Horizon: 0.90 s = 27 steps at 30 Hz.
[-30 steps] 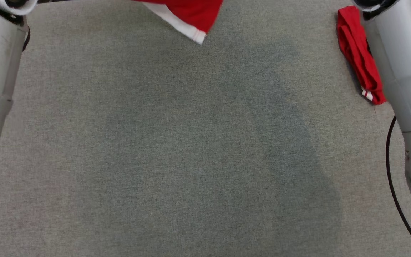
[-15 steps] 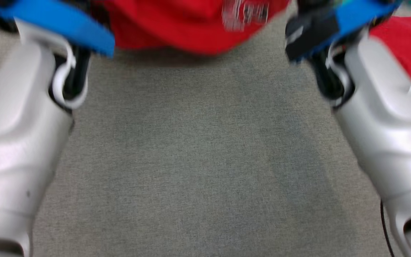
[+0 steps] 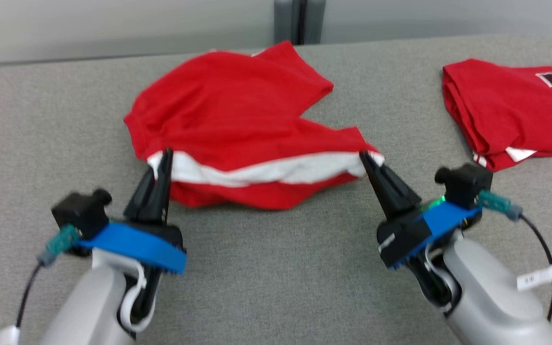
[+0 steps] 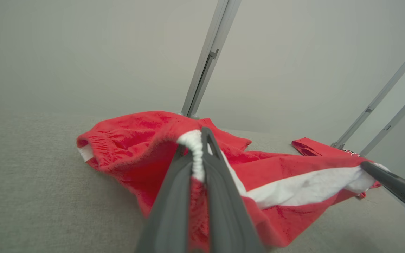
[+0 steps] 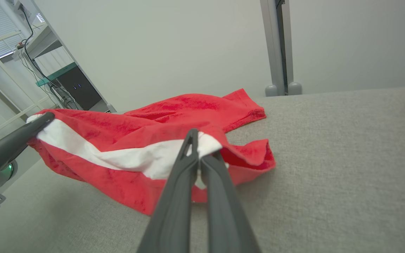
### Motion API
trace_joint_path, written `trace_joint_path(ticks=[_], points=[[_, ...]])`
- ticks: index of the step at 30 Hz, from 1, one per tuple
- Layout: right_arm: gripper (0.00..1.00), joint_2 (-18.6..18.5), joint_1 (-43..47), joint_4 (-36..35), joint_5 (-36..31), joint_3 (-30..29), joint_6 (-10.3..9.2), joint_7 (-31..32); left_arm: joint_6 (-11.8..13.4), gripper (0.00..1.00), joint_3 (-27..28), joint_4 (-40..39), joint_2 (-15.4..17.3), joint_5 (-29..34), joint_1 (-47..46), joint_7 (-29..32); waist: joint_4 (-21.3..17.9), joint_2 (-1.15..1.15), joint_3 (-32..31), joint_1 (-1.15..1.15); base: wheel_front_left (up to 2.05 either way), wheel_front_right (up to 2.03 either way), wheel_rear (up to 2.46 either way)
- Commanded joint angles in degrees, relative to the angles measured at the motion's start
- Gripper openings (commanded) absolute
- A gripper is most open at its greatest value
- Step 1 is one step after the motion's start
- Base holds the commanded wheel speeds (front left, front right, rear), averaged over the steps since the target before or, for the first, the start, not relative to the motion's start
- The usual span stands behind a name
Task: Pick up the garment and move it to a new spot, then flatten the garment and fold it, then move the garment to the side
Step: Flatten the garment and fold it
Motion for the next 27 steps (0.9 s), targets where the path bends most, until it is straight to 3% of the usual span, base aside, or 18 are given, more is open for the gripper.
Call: trace_joint_path(ticks=[1,16,27], points=[[0.0,-0.97,2.42,-0.75,0.66,0.21,0.03,-0.2,-0.07,0.0,0.62,-0.6,-0.28,1.14,1.9,-0.24,-0.3,0.01,-1.43,0.01,0.0,0.0,0.0],[0.0,-3.56,20.04,-7.38,1.78,-0.09,0.03,-0.21,-0.07,0.0,0.87,-4.29,-2.63,3.74,20.35,-0.25,0.76,0.01,-8.37,0.01,0.0,0.0,0.0],[0.0,-4.95,31.78,-13.12,1.85,-4.67,0.03,-0.21,-0.07,0.0,1.48,-7.7,-2.88,4.89,28.13,-0.25,2.52,0.01,-11.26,0.01,0.0,0.0,0.0]])
